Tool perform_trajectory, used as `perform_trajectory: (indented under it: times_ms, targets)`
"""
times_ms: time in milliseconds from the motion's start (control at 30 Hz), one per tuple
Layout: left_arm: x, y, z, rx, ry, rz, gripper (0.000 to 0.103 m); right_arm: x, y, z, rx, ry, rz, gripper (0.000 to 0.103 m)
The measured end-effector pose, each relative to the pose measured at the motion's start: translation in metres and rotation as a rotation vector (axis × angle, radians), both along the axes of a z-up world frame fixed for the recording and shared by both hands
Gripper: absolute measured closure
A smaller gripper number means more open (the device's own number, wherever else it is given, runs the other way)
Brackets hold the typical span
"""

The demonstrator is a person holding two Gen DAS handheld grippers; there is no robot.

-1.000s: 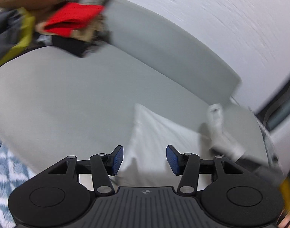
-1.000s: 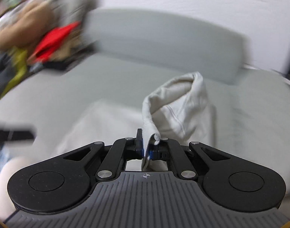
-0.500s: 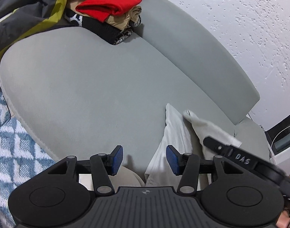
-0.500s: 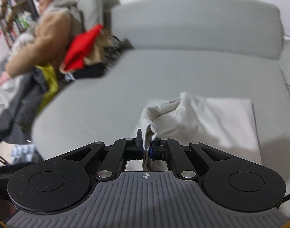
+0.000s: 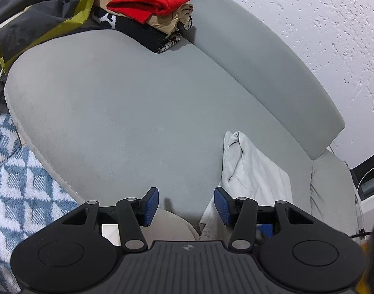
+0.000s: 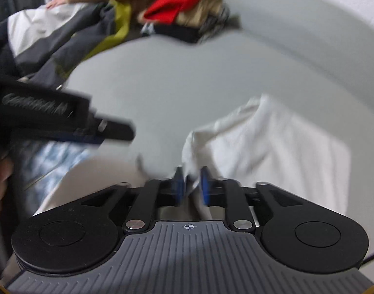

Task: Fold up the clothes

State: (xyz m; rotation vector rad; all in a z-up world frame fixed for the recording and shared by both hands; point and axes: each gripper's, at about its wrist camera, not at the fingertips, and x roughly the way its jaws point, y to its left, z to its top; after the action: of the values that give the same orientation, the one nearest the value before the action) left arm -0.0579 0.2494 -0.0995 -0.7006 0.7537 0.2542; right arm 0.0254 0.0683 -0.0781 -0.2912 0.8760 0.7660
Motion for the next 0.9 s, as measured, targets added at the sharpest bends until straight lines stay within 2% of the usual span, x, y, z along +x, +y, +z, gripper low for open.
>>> perform_trajectory:
  times_ms: [33, 100, 167, 233, 267, 300, 333, 367, 400, 467, 533, 567, 667, 700, 733, 800, 833, 900]
  targets:
    - [0.000, 0.001, 0.000, 0.003, 0.002, 0.001, 0.054, -0.003, -0.013, 0.009, 0.037, 0.018, -0.009, 0.050]
    - [0.001, 0.002, 0.001, -0.008, 0.002, -0.015, 0.054, -0.007, -0.045, 0.032, 0.107, 0.023, -0.076, 0.048]
    - [0.002, 0.002, 0.001, -0.019, 0.001, -0.033, 0.055, -0.008, -0.084, 0.047, 0.151, 0.027, -0.218, 0.047]
    - [0.007, -0.004, 0.004, -0.039, -0.032, -0.100, 0.062, -0.008, -0.122, 0.056, 0.176, 0.036, -0.372, 0.047]
    - [0.011, -0.011, 0.006, -0.036, -0.052, -0.150, 0.072, -0.006, -0.138, 0.055, 0.166, 0.043, -0.455, 0.047]
    - [0.016, -0.018, 0.007, -0.031, -0.070, -0.199, 0.083, -0.005, -0.151, 0.051, 0.146, 0.052, -0.528, 0.056]
    - [0.025, -0.028, 0.008, -0.017, -0.073, -0.252, 0.087, -0.002, -0.160, 0.043, 0.116, 0.067, -0.582, 0.085]
    - [0.033, -0.038, 0.009, -0.002, -0.076, -0.305, 0.088, 0.000, -0.166, 0.033, 0.107, 0.091, -0.610, 0.096]
    - [0.043, -0.049, 0.007, 0.013, -0.078, -0.360, 0.088, 0.002, -0.170, 0.024, 0.115, 0.118, -0.626, 0.098]
    - [0.065, -0.067, -0.001, 0.086, -0.024, -0.412, 0.087, 0.004, -0.166, 0.008, 0.131, 0.143, -0.602, 0.099]
    - [0.086, -0.084, -0.009, 0.159, 0.033, -0.460, 0.089, 0.001, -0.153, -0.002, 0.089, 0.122, -0.532, 0.097]
    - [0.091, -0.087, -0.013, 0.197, 0.095, -0.449, 0.092, -0.003, -0.147, -0.005, 0.062, 0.112, -0.489, 0.097]
    - [0.085, -0.086, -0.026, 0.237, 0.174, -0.475, 0.089, -0.020, -0.140, -0.013, -0.020, 0.121, -0.358, 0.095]
    - [0.082, -0.086, -0.031, 0.249, 0.197, -0.488, 0.090, -0.023, -0.142, -0.017, -0.051, 0.150, -0.343, 0.099]
    - [0.078, -0.085, -0.036, 0.258, 0.218, -0.500, 0.090, -0.026, -0.145, -0.021, -0.067, 0.180, -0.342, 0.101]
    - [0.067, -0.076, -0.036, 0.221, 0.210, -0.489, 0.090, -0.027, -0.155, -0.019, -0.078, 0.269, -0.379, 0.099]
    - [0.062, -0.073, -0.033, 0.202, 0.200, -0.484, 0.090, -0.028, -0.158, -0.015, -0.076, 0.294, -0.398, 0.091]
    - [0.053, -0.071, -0.026, 0.175, 0.168, -0.494, 0.091, -0.033, -0.160, 0.000, -0.041, 0.249, -0.398, 0.090]
